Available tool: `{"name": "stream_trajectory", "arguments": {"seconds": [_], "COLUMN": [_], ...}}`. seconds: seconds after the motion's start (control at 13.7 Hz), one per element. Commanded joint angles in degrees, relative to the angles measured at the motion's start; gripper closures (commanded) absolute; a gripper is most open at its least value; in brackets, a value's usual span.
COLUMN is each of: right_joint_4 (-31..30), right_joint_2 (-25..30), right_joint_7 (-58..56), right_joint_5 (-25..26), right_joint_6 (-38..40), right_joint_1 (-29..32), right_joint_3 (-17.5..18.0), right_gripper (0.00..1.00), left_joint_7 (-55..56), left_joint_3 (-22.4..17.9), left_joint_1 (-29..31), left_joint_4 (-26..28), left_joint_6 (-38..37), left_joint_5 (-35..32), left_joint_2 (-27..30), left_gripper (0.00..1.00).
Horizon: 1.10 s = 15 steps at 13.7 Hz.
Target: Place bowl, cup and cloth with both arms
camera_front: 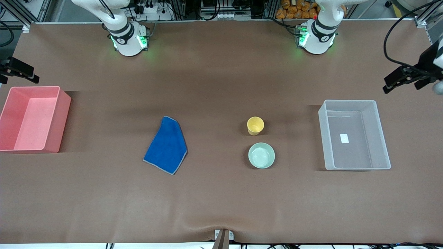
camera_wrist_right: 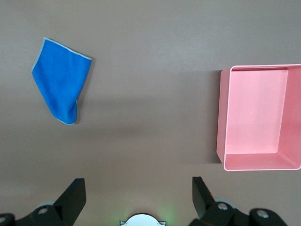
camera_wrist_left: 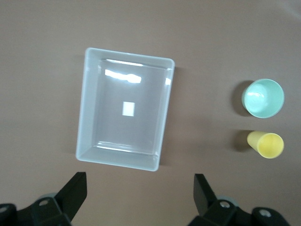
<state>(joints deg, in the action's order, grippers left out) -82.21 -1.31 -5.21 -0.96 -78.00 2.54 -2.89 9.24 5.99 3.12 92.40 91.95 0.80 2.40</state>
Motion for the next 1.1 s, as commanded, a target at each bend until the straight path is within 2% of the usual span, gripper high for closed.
{"name": "stream_trajectory", "arguments": {"seconds": [0.0,0.15,0.44,0.66,0.8,1.02], "right_joint_4": [-0.15,-0.15,-0.15,-0.15,-0.24,-0.32], "right_joint_2": [0.08,-0.79,-2.64,-4.05,-5.54,-8.08], "right_joint_7": [-0.15,-0.15,-0.24,1.59,6.77,12.75], "right_joint_5": [-0.09,-0.44,-0.53,-0.62,-0.97,-4.82], "right_joint_6": [0.22,0.13,-0.04,-0.57,-2.41,-3.73], "right_joint_1": [0.01,0.1,-0.25,-2.62,-3.85,-5.26], "right_joint_3": [-0.1,-0.1,-0.1,0.08,0.08,0.08], "right_gripper": [0.0,0.0,0.0,0.0,0.0,0.0], "left_joint_7": [0.95,1.83,10.44,15.62,17.64,25.53], "left_joint_3": [0.78,2.79,10.08,14.3,16.15,16.51], "left_joint_1": [-0.22,-0.66,-0.75,-1.71,-2.67,-8.02], "left_joint_4": [-0.82,-0.64,1.54,8.21,12.69,17.89], "left_joint_6": [0.85,2.7,8.32,16.57,21.67,32.03], "left_joint_5": [3.58,4.39,4.47,4.47,4.39,3.51], "left_joint_2": [-2.66,-4.59,-8.29,-8.38,-8.64,-12.4], "left_gripper": [0.0,0.0,0.0,0.0,0.0,0.0]}}
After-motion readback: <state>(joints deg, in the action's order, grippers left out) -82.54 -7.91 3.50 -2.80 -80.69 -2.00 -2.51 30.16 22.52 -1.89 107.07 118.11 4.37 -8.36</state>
